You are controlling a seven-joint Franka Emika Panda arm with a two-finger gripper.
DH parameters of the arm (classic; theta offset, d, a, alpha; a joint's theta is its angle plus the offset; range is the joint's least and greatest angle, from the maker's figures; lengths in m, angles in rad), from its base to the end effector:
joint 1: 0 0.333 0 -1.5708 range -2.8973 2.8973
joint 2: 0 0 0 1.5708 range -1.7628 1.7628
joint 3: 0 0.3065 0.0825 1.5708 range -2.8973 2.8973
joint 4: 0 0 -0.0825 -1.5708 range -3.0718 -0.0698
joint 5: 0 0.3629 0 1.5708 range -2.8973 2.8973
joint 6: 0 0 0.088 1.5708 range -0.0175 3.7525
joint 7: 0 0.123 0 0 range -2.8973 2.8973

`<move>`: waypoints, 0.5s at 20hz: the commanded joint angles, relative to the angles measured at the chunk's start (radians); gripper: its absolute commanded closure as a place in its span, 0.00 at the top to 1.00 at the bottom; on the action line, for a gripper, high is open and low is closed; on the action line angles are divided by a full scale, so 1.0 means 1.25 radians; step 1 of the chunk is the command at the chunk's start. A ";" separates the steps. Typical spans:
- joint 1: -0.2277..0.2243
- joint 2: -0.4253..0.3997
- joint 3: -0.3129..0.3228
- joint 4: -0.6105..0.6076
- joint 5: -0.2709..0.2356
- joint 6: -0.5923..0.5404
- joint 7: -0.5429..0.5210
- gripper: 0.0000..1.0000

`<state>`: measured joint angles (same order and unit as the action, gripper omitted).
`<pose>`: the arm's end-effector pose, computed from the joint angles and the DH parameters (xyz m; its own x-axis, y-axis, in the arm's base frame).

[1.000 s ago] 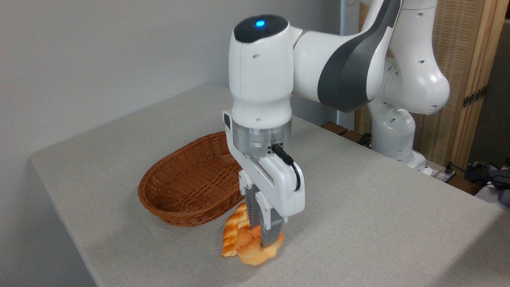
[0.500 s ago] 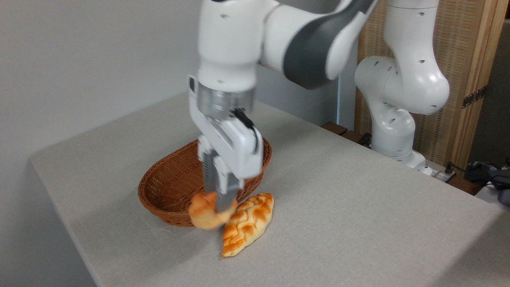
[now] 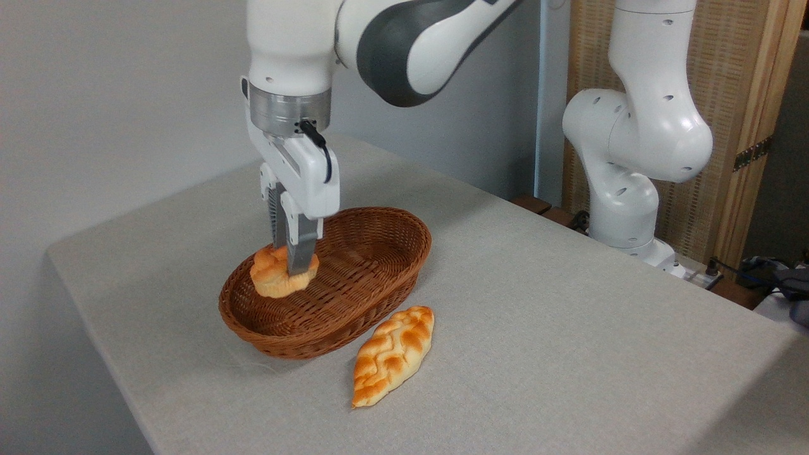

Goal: Put bread into the basket
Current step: 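Carry the bun over the wicker basket and lower it inside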

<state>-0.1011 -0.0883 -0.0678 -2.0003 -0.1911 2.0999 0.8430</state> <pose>0.5249 -0.1023 0.4984 0.5765 -0.7786 0.2480 -0.8008 -0.5987 -0.0181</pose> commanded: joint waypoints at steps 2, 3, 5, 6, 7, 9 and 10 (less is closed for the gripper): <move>0.004 0.009 -0.045 0.012 -0.009 -0.034 -0.064 0.44; 0.005 0.010 -0.054 0.012 -0.005 -0.036 -0.075 0.44; 0.004 0.014 -0.062 0.010 -0.005 -0.039 -0.083 0.54; 0.004 0.015 -0.062 0.011 -0.005 -0.039 -0.084 0.62; 0.002 0.023 -0.066 0.010 -0.005 -0.039 -0.090 0.93; 0.004 0.026 -0.075 0.011 -0.005 -0.039 -0.101 1.00; 0.004 0.028 -0.075 0.011 -0.003 -0.039 -0.101 1.00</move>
<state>-0.1014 -0.0637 -0.1525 -2.0006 -0.1912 2.0741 0.7376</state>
